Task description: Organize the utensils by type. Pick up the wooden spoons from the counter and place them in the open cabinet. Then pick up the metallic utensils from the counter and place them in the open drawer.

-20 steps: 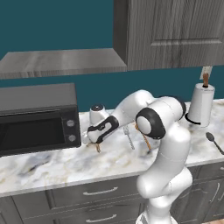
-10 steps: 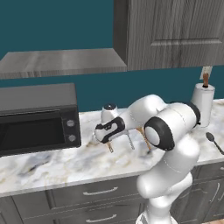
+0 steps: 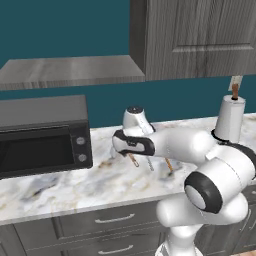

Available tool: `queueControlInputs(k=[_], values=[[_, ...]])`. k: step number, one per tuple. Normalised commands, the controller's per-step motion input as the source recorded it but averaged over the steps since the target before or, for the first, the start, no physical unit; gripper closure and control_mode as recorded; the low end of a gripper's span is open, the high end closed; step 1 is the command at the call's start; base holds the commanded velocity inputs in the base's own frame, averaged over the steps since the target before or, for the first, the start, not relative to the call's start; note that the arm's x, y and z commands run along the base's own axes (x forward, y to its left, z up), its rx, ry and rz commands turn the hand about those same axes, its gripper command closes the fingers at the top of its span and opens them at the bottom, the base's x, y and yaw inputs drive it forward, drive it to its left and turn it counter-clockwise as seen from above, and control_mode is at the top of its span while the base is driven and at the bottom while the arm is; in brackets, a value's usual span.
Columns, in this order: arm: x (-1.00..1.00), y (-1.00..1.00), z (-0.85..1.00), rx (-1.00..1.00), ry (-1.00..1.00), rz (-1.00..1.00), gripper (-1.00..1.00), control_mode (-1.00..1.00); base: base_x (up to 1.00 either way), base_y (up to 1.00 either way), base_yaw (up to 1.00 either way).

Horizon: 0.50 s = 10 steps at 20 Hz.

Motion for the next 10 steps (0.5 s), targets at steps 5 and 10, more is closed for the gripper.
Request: queueControlInputs(k=[5, 10], values=[[-0.38, 0.0, 0.86, 0.0, 0.0, 0.07, 1.0, -1.0, 0.0, 0.0, 0.0], [-0.46, -0.06, 0.67, 0.0, 0.0, 0.07, 1.0, -1.0, 0.0, 0.0, 0.0]])
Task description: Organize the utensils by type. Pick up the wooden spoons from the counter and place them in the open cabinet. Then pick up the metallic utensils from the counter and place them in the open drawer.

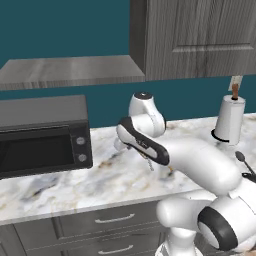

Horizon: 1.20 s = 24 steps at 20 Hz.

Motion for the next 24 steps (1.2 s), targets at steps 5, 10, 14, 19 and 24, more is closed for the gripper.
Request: queueControlInputs(k=[5, 10, 14, 19, 24], values=[[-0.45, -0.06, 0.59, 0.0, 0.0, 0.01, 1.0, -1.0, 0.0, 0.0, 0.0], [-0.34, -0.15, 0.46, 0.0, 0.01, 0.0, 1.0, -1.0, 0.0, 0.0, 0.0], [-0.1, -0.06, 0.04, 0.0, 0.0, 0.0, 1.0, -1.0, 0.0, 0.0, 0.0], [0.0, 0.0, 0.0, 0.0, 0.0, 0.0, 1.0, -1.0, 0.0, 0.0, 0.0], [-0.08, 0.0, 0.0, 0.0, -0.05, 0.0, 1.0, -1.0, 0.0, 0.0, 0.0]])
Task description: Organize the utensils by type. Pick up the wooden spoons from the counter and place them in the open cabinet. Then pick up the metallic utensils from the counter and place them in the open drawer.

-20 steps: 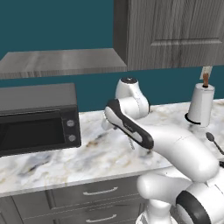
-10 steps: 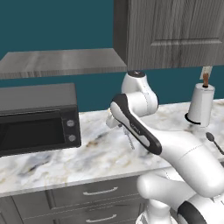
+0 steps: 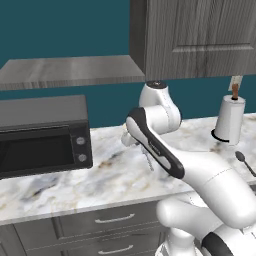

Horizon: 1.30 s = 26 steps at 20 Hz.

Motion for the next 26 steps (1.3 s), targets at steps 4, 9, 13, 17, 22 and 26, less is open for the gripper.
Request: queueControlInputs(k=[4, 9, 13, 17, 22, 26], values=[[0.0, 0.0, 0.0, 0.0, 0.0, 0.0, 1.0, 1.0, -0.58, -0.04, 0.02], [0.0, 0.0, 0.0, 0.0, 0.0, 0.0, 1.0, 1.0, -0.54, -0.14, -0.19], [0.0, 0.0, 0.0, 0.0, 0.0, 0.0, 1.0, 1.0, -0.08, -0.02, -0.65], [0.0, 0.0, 0.0, 0.0, 0.0, 0.0, 1.0, 1.0, 0.0, 0.0, -0.74], [0.0, 0.0, 0.0, 0.0, 0.0, 0.0, 1.0, 1.0, 0.0, -0.03, -0.89], [0.0, 0.0, 0.0, 0.0, 0.0, 0.0, 1.0, 1.0, 0.0, -0.03, -1.0]])
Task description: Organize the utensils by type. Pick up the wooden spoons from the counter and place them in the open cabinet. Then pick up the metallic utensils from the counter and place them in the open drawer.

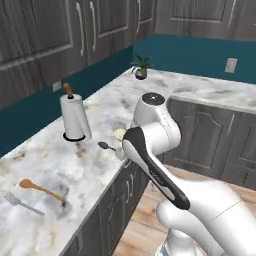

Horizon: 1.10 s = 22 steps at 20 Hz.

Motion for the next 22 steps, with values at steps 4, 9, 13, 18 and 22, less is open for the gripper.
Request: queueControlInputs(k=[4, 9, 13, 18, 22], values=[[0.0, 0.0, 0.0, 0.0, 0.0, 0.0, 1.0, 1.0, 0.0, 0.01, -1.0], [0.0, 0.0, 0.0, 0.0, 0.0, 0.0, 1.0, 1.0, 0.0, 0.04, -1.0], [0.0, 0.0, 0.0, 0.0, 0.0, 0.0, 1.0, 1.0, 0.0, 0.02, -1.0], [0.0, 0.0, 0.0, 0.0, 0.0, 0.0, 1.0, 1.0, 0.0, 0.0, -1.0], [0.0, 0.0, 0.0, 0.0, 0.0, 0.0, 1.0, 1.0, 0.04, 0.0, -1.0]])
